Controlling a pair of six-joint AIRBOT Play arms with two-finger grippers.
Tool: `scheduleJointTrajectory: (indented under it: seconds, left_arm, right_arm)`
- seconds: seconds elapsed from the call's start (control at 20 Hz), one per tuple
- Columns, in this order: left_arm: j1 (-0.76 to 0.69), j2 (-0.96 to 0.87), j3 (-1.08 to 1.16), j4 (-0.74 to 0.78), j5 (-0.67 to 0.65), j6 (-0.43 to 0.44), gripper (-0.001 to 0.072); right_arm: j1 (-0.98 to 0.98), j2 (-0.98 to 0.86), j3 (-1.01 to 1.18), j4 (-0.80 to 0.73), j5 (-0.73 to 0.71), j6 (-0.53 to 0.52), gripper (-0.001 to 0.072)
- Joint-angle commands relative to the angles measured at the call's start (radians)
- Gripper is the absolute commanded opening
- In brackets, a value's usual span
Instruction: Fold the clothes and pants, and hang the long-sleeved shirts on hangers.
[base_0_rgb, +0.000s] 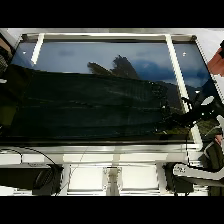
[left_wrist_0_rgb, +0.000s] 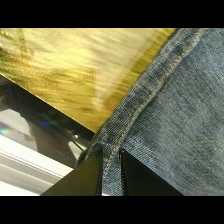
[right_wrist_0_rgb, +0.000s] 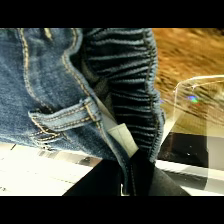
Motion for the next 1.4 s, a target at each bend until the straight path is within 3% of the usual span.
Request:
scheduleJointTrajectory:
  seconds: [0.0, 0.35, 0.45, 0.95, 1.1, 1.15, 1.2, 1.25, 1.35]
  left_arm:
    - [0.0, -0.008, 0.0, 0.01, 0.013, 0.0, 0.0127]
    - [0.001, 0.02, 0.0, 0.064, 0.009, -0.009, 0.0144]
    - [0.001, 0.023, 0.0, 0.068, -0.002, -0.007, 0.0376]
    - [0.0, 0.023, 0.0, 0.09, -0.018, -0.006, 0.0379]
    - [0.0, 0.011, 0.0, 0.088, -0.036, -0.007, 0.0308]
    - [0.0, 0.005, 0.0, 0.086, -0.047, -0.007, 0.0167]
    - [0.0, 0.002, 0.0, 0.087, -0.053, -0.007, 0.0127]
    - [0.0, 0.001, 0.0, 0.087, -0.061, -0.006, 0.0021]
    - [0.0, 0.004, 0.0, 0.085, -0.086, -0.007, 0.0022]
  right_arm:
    - [0.0, -0.001, 0.001, 0.001, 0.0, 0.008, 0.0034]
    - [0.0, -0.001, 0.001, 0.001, -0.003, 0.008, 0.0034]
    - [0.0, -0.001, 0.001, 0.001, -0.005, 0.008, 0.0034]
    - [0.0, -0.001, 0.001, 0.001, -0.01, 0.008, 0.0034]
    - [0.0, -0.001, 0.001, 0.003, -0.014, 0.008, 0.0034]
    - [0.0, -0.001, 0.001, 0.006, -0.011, 0.008, 0.0034]
    - [0.0, -0.001, 0.001, 0.013, -0.007, 0.008, 0.0034]
    - [0.0, -0.001, 0.001, 0.021, 0.0, 0.008, 0.0034]
    - [0.0, 0.0, 0.003, 0.037, 0.051, 0.008, 0.0027]
